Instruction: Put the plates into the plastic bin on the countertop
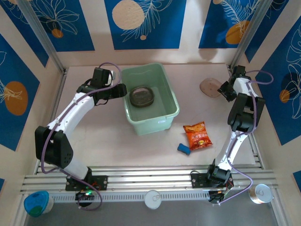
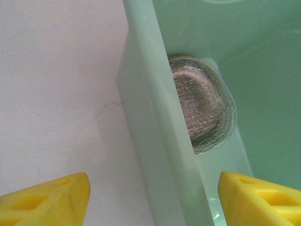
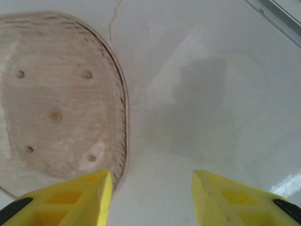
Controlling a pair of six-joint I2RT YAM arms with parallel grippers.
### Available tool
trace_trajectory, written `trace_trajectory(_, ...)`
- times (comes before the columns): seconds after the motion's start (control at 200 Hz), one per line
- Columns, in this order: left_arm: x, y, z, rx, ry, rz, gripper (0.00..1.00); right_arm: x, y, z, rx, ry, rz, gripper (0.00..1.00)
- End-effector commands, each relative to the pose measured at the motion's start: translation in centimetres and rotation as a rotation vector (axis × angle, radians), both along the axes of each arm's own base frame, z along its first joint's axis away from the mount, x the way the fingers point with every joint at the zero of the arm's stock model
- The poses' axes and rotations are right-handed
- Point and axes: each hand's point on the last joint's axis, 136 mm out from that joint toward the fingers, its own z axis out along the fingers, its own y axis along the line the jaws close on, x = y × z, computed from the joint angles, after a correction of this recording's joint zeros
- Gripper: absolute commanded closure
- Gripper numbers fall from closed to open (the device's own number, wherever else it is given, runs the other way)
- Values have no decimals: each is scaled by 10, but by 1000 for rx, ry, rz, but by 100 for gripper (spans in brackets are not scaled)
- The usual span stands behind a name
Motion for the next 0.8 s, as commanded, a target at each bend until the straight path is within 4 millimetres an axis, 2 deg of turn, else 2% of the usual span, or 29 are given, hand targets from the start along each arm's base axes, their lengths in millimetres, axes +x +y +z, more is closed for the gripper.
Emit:
trace_trajectory(0.0,3,-6,9,4,-14,-13,27,16,2,-8,-18,-7,7,52)
trace_trajectory(0.225,-1,-3,8,13,-9,-7,27,29,9,-23,-41,32,14,60)
trace_trajectory(0.48,-5,0,10,15,-13,-1,27,29,10,-35,-66,76,8,72)
trace_trajectory(0.57,-6,0,9,14,-13,0,27,28,12,-35,-62,81,9,80)
trace_trajectory(0.795,-7,0,9,4,-19,3,27,19,33,-26,-52,76,33,82)
